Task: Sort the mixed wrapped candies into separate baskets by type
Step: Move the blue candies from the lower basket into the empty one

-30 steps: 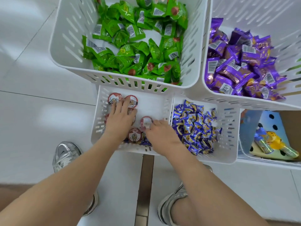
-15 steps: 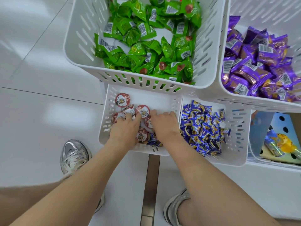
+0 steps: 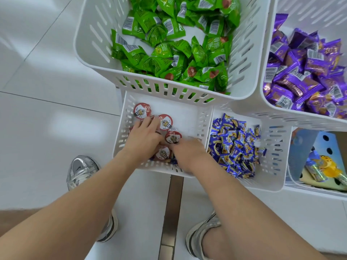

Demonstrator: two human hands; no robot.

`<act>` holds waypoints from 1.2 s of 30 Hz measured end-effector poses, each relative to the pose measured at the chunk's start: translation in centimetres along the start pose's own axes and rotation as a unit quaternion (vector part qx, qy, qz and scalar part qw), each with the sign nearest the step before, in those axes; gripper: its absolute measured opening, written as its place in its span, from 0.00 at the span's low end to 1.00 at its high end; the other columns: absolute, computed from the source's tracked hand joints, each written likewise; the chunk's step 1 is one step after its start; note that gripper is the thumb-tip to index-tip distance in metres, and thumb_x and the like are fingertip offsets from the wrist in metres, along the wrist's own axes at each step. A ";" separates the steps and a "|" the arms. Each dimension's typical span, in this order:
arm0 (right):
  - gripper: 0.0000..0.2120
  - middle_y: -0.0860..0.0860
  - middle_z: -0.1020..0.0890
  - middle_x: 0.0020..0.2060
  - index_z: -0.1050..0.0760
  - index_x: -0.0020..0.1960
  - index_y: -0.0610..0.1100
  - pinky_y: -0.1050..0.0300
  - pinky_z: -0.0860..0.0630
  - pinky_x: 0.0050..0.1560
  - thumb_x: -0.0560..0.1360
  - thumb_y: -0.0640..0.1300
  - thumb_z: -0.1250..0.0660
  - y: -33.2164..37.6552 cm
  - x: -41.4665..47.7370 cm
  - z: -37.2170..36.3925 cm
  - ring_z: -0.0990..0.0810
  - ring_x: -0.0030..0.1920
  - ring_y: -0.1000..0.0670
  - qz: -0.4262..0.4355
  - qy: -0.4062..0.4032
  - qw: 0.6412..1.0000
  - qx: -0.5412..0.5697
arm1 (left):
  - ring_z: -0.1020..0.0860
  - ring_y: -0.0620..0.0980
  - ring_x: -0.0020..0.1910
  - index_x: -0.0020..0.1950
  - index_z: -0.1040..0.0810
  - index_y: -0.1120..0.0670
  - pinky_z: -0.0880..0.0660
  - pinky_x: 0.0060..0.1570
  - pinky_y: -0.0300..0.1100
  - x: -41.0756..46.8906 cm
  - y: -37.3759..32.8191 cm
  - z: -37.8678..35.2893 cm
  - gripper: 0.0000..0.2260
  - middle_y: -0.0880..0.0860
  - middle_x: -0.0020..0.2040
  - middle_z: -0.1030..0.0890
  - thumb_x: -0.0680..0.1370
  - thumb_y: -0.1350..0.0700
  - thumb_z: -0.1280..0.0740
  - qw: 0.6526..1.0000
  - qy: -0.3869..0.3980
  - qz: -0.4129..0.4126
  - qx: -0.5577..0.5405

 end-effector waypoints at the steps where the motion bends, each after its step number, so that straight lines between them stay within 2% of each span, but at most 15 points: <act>1: 0.21 0.44 0.23 0.62 0.30 0.72 0.50 0.43 0.27 0.62 0.80 0.44 0.40 0.2 0.1 -0.8 0.23 0.62 0.38 -0.013 0.020 1.000 0.012 | 0.32 0.58 0.60 0.51 0.15 0.41 0.31 0.59 0.54 0.2 0.2 0.1 0.06 0.53 0.60 0.29 0.75 0.45 0.28 1.000 -0.006 0.009 0.004; 4: 0.22 0.42 0.27 0.67 0.32 0.74 0.46 0.41 0.27 0.63 0.82 0.51 0.40 0.8 0.6 -3.1 0.25 0.64 0.37 -0.047 0.085 0.992 0.074 | 0.28 0.60 0.58 0.46 0.16 0.49 0.29 0.55 0.56 0.2 0.0 0.0 0.06 0.56 0.58 0.26 0.72 0.51 0.24 1.000 -0.021 0.012 -0.003; 8: 0.28 0.43 0.28 0.71 0.39 0.80 0.50 0.44 0.25 0.66 0.82 0.51 0.38 1.1 0.7 -4.2 0.25 0.67 0.39 -0.057 0.089 0.958 0.265 | 0.31 0.57 0.59 0.54 0.18 0.42 0.29 0.58 0.54 -1.9 0.3 -1.3 0.16 0.53 0.59 0.31 0.69 0.38 0.26 0.997 0.033 0.033 -0.053; 10: 0.25 0.45 0.23 0.68 0.32 0.76 0.51 0.47 0.24 0.64 0.81 0.54 0.35 1.1 0.3 -4.0 0.23 0.65 0.41 -0.068 0.070 0.935 0.340 | 0.31 0.58 0.60 0.60 0.20 0.36 0.29 0.60 0.56 -2.5 0.5 -1.5 0.22 0.53 0.62 0.31 0.67 0.35 0.25 0.994 0.067 0.041 -0.074; 12: 0.20 0.47 0.17 0.60 0.23 0.68 0.48 0.51 0.23 0.55 0.80 0.55 0.32 0.7 0.1 -3.5 0.19 0.59 0.43 -0.086 0.047 0.928 0.359 | 0.32 0.59 0.62 0.61 0.20 0.34 0.30 0.62 0.58 -2.2 0.5 -0.9 0.24 0.54 0.64 0.31 0.66 0.34 0.24 0.994 0.080 0.041 -0.056; 15: 0.17 0.44 0.17 0.56 0.21 0.63 0.43 0.53 0.27 0.46 0.80 0.53 0.30 0.3 -0.6 -2.3 0.18 0.55 0.41 -0.104 0.019 0.945 0.309 | 0.33 0.58 0.64 0.61 0.19 0.36 0.32 0.62 0.54 -1.5 0.3 0.1 0.19 0.53 0.66 0.31 0.71 0.39 0.25 0.996 0.069 0.056 -0.014; 19: 0.13 0.41 0.21 0.58 0.26 0.65 0.40 0.51 0.30 0.46 0.81 0.40 0.34 -0.3 -1.7 0.3 0.19 0.57 0.39 -0.090 -0.042 0.984 0.149 | 0.32 0.58 0.62 0.57 0.17 0.42 0.31 0.61 0.54 -1.9 0.2 -0.4 0.16 0.53 0.63 0.31 0.70 0.42 0.24 0.994 0.063 0.087 -0.013; 21: 0.14 0.41 0.19 0.55 0.28 0.65 0.39 0.50 0.31 0.44 0.80 0.34 0.37 -0.6 -2.3 1.8 0.17 0.54 0.38 -0.075 -0.104 0.987 0.092 | 0.31 0.57 0.60 0.56 0.17 0.45 0.30 0.60 0.55 -2.2 0.1 -0.1 0.16 0.53 0.62 0.29 0.71 0.42 0.26 0.993 0.050 0.100 -0.028; 23: 0.12 0.42 0.18 0.48 0.28 0.62 0.40 0.50 0.29 0.38 0.79 0.34 0.34 -1.1 -2.9 3.5 0.16 0.45 0.37 -0.066 -0.196 0.976 0.073 | 0.29 0.57 0.59 0.54 0.16 0.46 0.29 0.59 0.54 -2.4 0.0 0.4 0.14 0.52 0.60 0.27 0.72 0.44 0.26 0.992 0.025 0.114 -0.054; 25: 0.08 0.42 0.19 0.38 0.24 0.56 0.40 0.51 0.28 0.31 0.78 0.38 0.30 -2.2 -4.0 5.0 0.18 0.33 0.38 -0.067 -0.317 0.936 0.140 | 0.28 0.58 0.59 0.54 0.16 0.47 0.28 0.58 0.55 -2.7 -0.3 1.0 0.11 0.52 0.58 0.25 0.73 0.47 0.26 0.987 0.000 0.128 -0.099; 27: 0.06 0.45 0.20 0.34 0.22 0.54 0.43 0.53 0.28 0.31 0.78 0.43 0.30 -4.7 -6.1 5.8 0.21 0.31 0.43 -0.103 -0.395 0.863 0.296 | 0.28 0.58 0.58 0.53 0.16 0.47 0.28 0.57 0.54 -2.9 -0.5 1.5 0.09 0.52 0.56 0.24 0.73 0.51 0.26 0.977 -0.007 0.150 -0.148; 31: 0.04 0.55 0.20 0.31 0.19 0.51 0.45 0.67 0.30 0.34 0.77 0.44 0.28 -10.4 -11.7 3.7 0.23 0.31 0.59 -0.279 -0.491 0.653 0.504 | 0.24 0.56 0.53 0.55 0.18 0.48 0.25 0.51 0.51 -2.6 -2.0 2.2 0.11 0.51 0.53 0.23 0.74 0.57 0.29 0.954 0.008 0.175 -0.243; 33: 0.05 0.54 0.20 0.33 0.18 0.50 0.44 0.61 0.28 0.35 0.77 0.45 0.28 -12.8 -13.8 1.3 0.23 0.31 0.60 -0.364 -0.510 0.576 0.525 | 0.22 0.56 0.53 0.60 0.20 0.49 0.22 0.47 0.50 -2.1 -3.5 2.4 0.14 0.51 0.56 0.22 0.75 0.57 0.30 0.948 0.025 0.163 -0.271; 34: 0.06 0.53 0.19 0.33 0.18 0.51 0.43 0.59 0.28 0.34 0.77 0.46 0.29 -13.8 -14.4 0.1 0.24 0.29 0.59 -0.395 -0.500 0.557 0.532 | 0.22 0.56 0.53 0.63 0.22 0.49 0.22 0.47 0.51 -1.8 -4.4 2.2 0.16 0.50 0.58 0.23 0.75 0.57 0.31 0.949 0.042 0.150 -0.275; 36: 0.08 0.53 0.20 0.32 0.18 0.53 0.42 0.64 0.32 0.28 0.78 0.46 0.31 -15.6 -14.7 -1.4 0.26 0.26 0.58 -0.425 -0.460 0.565 0.538 | 0.23 0.56 0.52 0.66 0.26 0.48 0.23 0.44 0.49 -1.4 -6.3 2.0 0.19 0.51 0.60 0.25 0.76 0.57 0.31 0.954 0.075 0.120 -0.266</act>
Point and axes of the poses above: each hand's wrist, its own x-axis towards the middle knuckle, its own z-axis out of the back of the hand, y = z × x, the point moved 8 cm from there along x, towards the middle knuckle
